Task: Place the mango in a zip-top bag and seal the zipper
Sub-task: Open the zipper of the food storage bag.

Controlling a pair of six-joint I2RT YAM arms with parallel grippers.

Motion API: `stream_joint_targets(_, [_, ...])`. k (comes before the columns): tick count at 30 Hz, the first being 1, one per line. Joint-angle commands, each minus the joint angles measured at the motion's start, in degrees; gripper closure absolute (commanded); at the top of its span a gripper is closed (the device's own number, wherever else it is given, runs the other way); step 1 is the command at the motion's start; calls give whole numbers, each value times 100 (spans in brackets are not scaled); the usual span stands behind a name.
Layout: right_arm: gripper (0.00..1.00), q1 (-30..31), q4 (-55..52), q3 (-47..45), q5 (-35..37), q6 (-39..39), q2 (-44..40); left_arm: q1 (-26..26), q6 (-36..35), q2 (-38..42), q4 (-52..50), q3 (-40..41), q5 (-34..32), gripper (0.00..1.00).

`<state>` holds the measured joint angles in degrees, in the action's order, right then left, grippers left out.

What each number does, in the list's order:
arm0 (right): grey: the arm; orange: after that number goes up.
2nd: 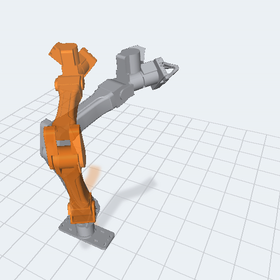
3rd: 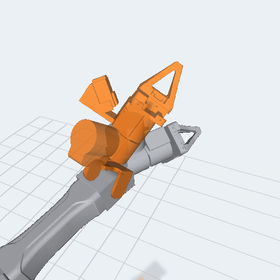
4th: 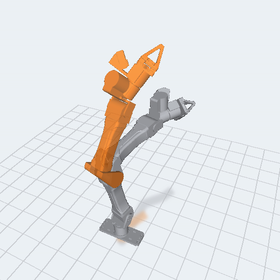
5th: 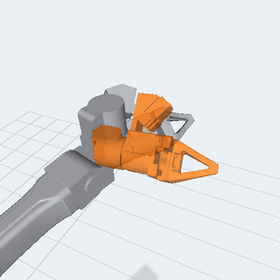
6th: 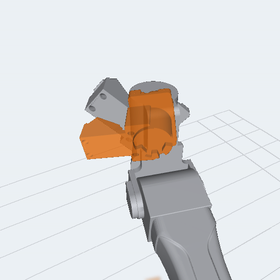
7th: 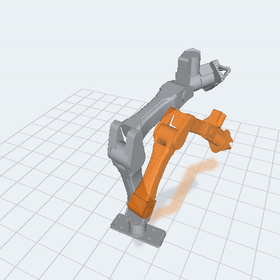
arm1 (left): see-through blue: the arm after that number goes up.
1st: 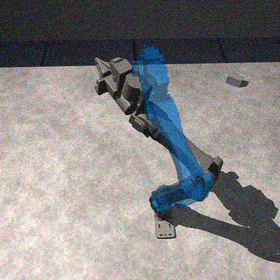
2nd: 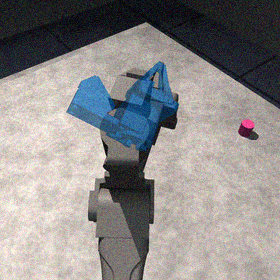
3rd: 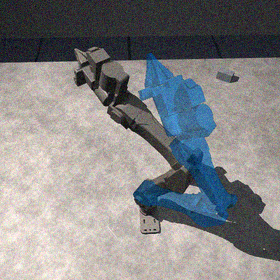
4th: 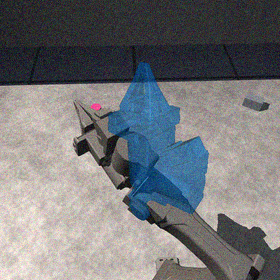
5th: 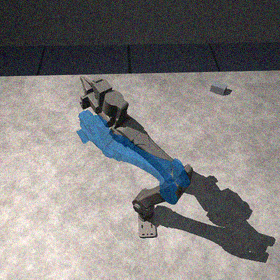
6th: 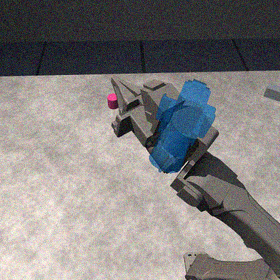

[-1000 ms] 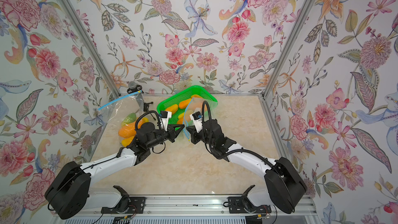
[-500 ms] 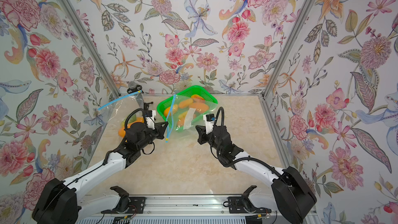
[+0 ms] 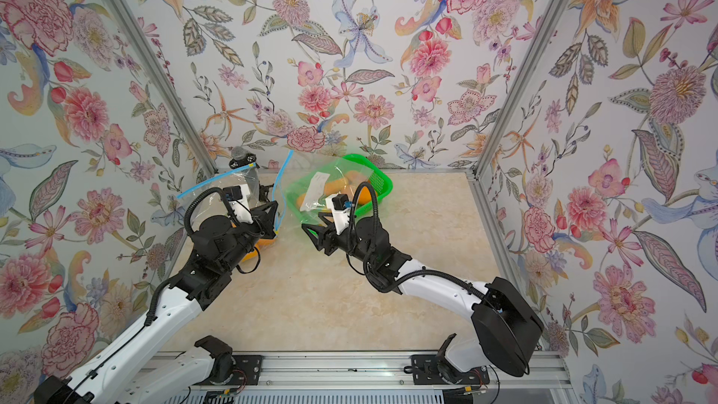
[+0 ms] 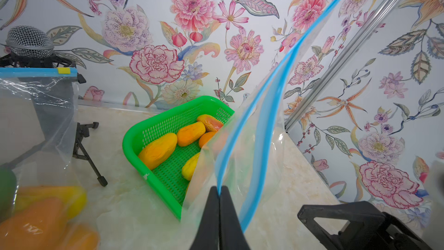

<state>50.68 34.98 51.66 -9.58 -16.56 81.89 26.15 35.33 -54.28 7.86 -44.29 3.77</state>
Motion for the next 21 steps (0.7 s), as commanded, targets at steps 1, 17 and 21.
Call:
stream_joint_targets(1, [30,46,-202,342,-338,456,142,4,35,-301,236,-292,520,100])
stream_joint_targets(17, [48,-326,-686,1248,250,724,976,348,311,-747,1008,-160,883,100])
stream_joint_targets(21, [57,-348,-682,1357,399,733,1060,362,304,-801,1024,-133,906,100])
